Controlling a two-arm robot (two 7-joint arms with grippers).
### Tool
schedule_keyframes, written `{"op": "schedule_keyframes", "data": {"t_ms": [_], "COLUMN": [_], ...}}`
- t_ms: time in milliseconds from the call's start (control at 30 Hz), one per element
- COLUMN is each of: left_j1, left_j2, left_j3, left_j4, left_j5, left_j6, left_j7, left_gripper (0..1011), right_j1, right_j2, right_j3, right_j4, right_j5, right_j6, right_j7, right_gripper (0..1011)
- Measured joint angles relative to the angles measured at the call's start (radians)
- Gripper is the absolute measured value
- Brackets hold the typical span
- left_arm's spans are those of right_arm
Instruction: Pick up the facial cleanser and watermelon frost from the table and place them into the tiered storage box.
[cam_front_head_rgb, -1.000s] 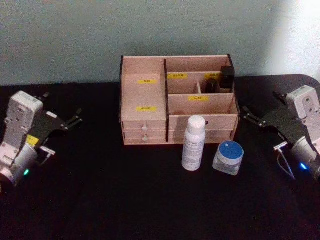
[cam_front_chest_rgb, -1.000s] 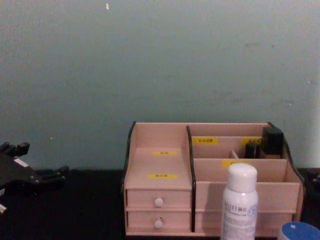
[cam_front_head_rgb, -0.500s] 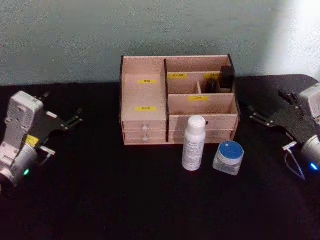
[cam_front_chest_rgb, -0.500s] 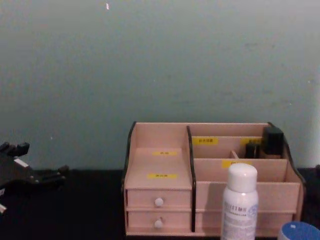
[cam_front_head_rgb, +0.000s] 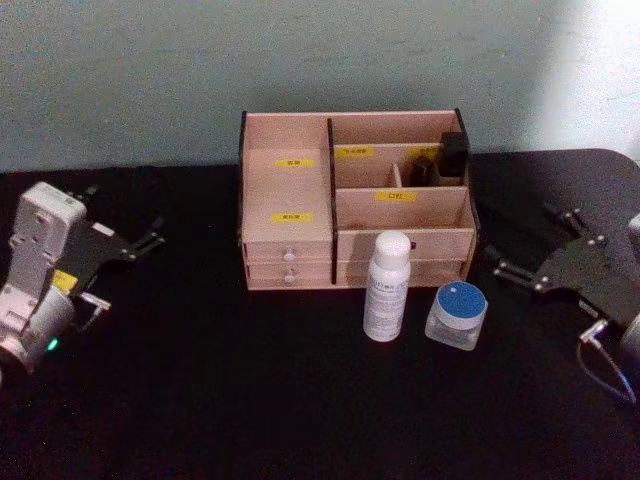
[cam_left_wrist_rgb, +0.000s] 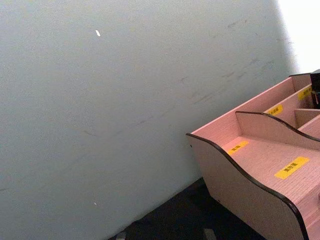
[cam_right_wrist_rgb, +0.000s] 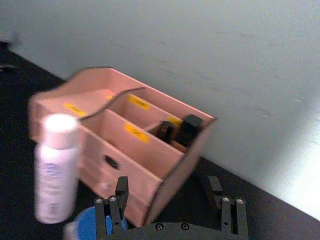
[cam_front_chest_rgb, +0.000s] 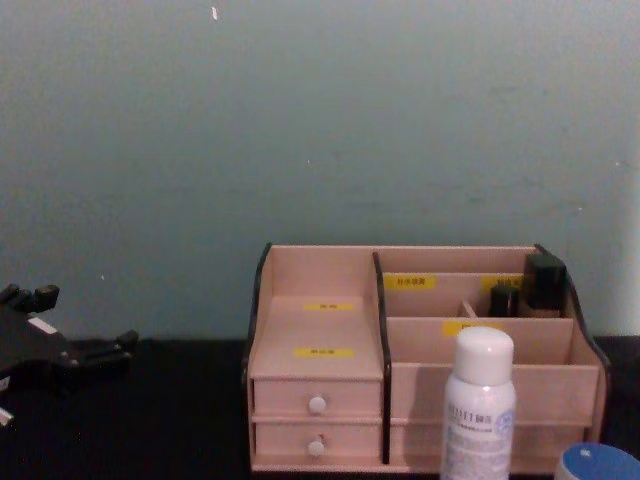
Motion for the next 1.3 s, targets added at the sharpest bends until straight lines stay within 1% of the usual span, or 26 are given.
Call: {"op": "schedule_keyframes", "data": {"t_ms": [33, 133, 233, 333, 367, 400, 500, 567, 600, 667, 733, 800, 900, 1033, 1133, 1300], "left_j1": [0.0, 0.0, 0.0, 0.0, 0.0, 0.0, 0.0, 0.0, 0.0, 0.0, 0.0, 0.0, 0.0, 0.0, 0.0, 0.0], "left_j2": [0.0, 0.0, 0.0, 0.0, 0.0, 0.0, 0.0, 0.0, 0.0, 0.0, 0.0, 0.0, 0.0, 0.0, 0.0, 0.0], "left_j3": [0.0, 0.0, 0.0, 0.0, 0.0, 0.0, 0.0, 0.0, 0.0, 0.0, 0.0, 0.0, 0.0, 0.0, 0.0, 0.0], "left_j4": [0.0, 0.0, 0.0, 0.0, 0.0, 0.0, 0.0, 0.0, 0.0, 0.0, 0.0, 0.0, 0.0, 0.0, 0.0, 0.0], "left_j5": [0.0, 0.0, 0.0, 0.0, 0.0, 0.0, 0.0, 0.0, 0.0, 0.0, 0.0, 0.0, 0.0, 0.0, 0.0, 0.0], "left_j6": [0.0, 0.0, 0.0, 0.0, 0.0, 0.0, 0.0, 0.0, 0.0, 0.0, 0.0, 0.0, 0.0, 0.0, 0.0, 0.0], "left_j7": [0.0, 0.0, 0.0, 0.0, 0.0, 0.0, 0.0, 0.0, 0.0, 0.0, 0.0, 0.0, 0.0, 0.0, 0.0, 0.0], "left_gripper": [1001, 1001, 1001, 1001, 1001, 1001, 1001, 1001, 1001, 1001, 1001, 1001, 1001, 1001, 1001, 1001], "right_j1": [-0.01, -0.017, -0.018, -0.013, -0.008, -0.008, 0.005, 0.011, 0.018, 0.03, 0.034, 0.051, 0.064, 0.093, 0.107, 0.134], "right_j2": [0.004, 0.005, 0.002, -0.002, -0.006, -0.006, -0.017, -0.022, -0.028, -0.038, -0.041, -0.056, -0.068, -0.096, -0.111, -0.146], "right_j3": [-0.001, -0.006, -0.022, -0.032, -0.038, -0.038, -0.05, -0.055, -0.06, -0.069, -0.072, -0.082, -0.087, -0.094, -0.096, -0.097], "right_j4": [-0.012, -0.022, -0.026, -0.026, -0.023, -0.023, -0.013, -0.007, 0.0, 0.012, 0.016, 0.035, 0.051, 0.088, 0.105, 0.144], "right_j5": [0.003, 0.002, -0.001, 0.001, 0.008, 0.008, 0.029, 0.036, 0.043, 0.05, 0.05, 0.053, 0.055, 0.056, 0.056, 0.056], "right_j6": [-0.006, -0.018, -0.031, -0.035, -0.036, -0.036, -0.032, -0.027, -0.023, -0.015, -0.013, -0.002, 0.006, 0.021, 0.031, 0.05], "right_j7": [0.019, 0.044, 0.093, 0.126, 0.15, 0.15, 0.209, 0.23, 0.251, 0.28, 0.29, 0.321, 0.34, 0.369, 0.379, 0.393], "right_gripper": [1000, 1000, 1000, 1000, 1000, 1000, 1000, 1000, 1000, 1000, 1000, 1000, 1000, 1000, 1000, 1000]}}
